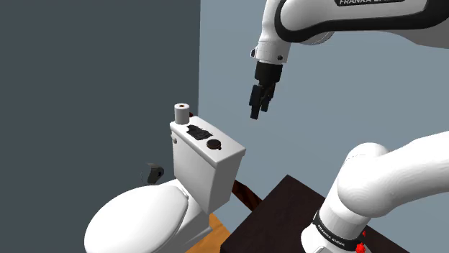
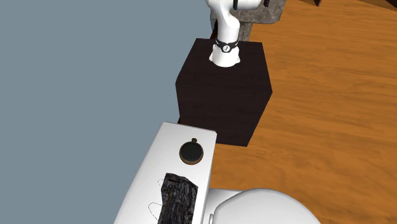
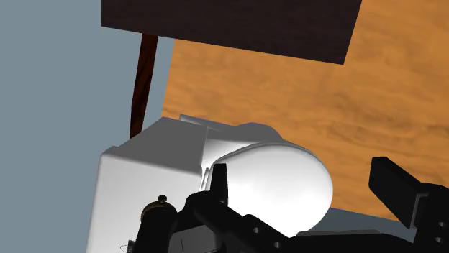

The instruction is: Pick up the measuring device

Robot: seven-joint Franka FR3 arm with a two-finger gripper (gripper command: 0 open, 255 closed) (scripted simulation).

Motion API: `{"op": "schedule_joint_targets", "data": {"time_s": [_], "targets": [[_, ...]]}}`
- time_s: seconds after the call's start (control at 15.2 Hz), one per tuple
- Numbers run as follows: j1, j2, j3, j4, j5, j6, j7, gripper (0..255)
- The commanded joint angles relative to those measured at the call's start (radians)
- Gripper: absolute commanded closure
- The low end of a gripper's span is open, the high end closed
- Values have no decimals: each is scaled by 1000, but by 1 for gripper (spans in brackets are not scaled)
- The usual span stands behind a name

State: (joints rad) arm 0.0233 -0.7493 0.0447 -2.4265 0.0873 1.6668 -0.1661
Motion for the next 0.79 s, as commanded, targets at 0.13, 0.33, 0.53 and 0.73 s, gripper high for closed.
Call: {"op": "schedule_joint_targets", "data": {"time_s": [0.13,0.33,0.53,0.73], "targets": [[-10,53,0,-14,-7,69,2,0],[-25,140,-1,-26,-18,170,7,0],[-41,237,-2,-25,-30,267,13,0],[-56,340,-5,-11,-43,359,22,0]]}}
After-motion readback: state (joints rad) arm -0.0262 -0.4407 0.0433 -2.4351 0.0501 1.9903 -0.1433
